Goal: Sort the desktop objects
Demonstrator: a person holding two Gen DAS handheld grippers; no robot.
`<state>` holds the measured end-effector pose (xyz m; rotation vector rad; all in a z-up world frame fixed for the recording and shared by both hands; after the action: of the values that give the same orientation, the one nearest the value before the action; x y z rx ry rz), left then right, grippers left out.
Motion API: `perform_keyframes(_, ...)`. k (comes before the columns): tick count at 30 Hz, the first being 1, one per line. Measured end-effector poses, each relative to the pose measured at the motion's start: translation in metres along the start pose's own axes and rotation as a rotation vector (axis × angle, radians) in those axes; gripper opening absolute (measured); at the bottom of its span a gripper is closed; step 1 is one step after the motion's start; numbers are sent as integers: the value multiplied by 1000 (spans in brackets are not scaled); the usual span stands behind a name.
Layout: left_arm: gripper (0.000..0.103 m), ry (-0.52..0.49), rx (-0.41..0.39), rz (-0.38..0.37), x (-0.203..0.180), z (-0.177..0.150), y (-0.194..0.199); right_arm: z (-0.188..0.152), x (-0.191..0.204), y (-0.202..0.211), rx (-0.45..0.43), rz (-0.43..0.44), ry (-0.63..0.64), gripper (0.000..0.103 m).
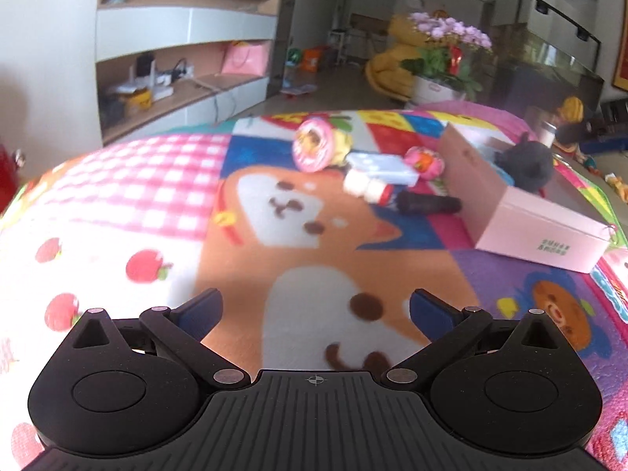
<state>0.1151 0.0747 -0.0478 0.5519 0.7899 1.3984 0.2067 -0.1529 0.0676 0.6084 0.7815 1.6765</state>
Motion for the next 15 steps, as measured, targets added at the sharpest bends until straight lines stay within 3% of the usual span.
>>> perform_keyframes(5, 103, 20, -24, -40, 2, 0, 3, 13, -23, 20, -62, -88, 10, 55)
perform_keyframes(6, 103, 23, -26, -45, 2, 0, 3, 11, -34, 23, -54, -104, -12, 51)
perform_keyframes(7, 103, 26, -27, -48, 2, 1, 2, 6, -46, 23, -34, -118, -37, 40)
perform_keyframes(10, 103, 32, -34, -59, 1, 0, 4, -16, -76, 16, 56, -135, -113, 26)
perform_keyframes(15, 103, 22, -35, -61, -1, 0, 4, -51, -101, 14, 109, -117, -204, 25)
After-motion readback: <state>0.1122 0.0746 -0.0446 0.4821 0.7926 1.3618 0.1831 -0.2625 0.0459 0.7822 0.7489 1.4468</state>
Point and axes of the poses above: each gripper's, at about its wrist camera, not at the fingertips, and y roughly against the way its jaws point, x to its left, z to its top, the point moved 10 cm from there along -y, roughly the way its jaws point, and after that the axes turned 11 degrees about x, right-handed, at the moved point
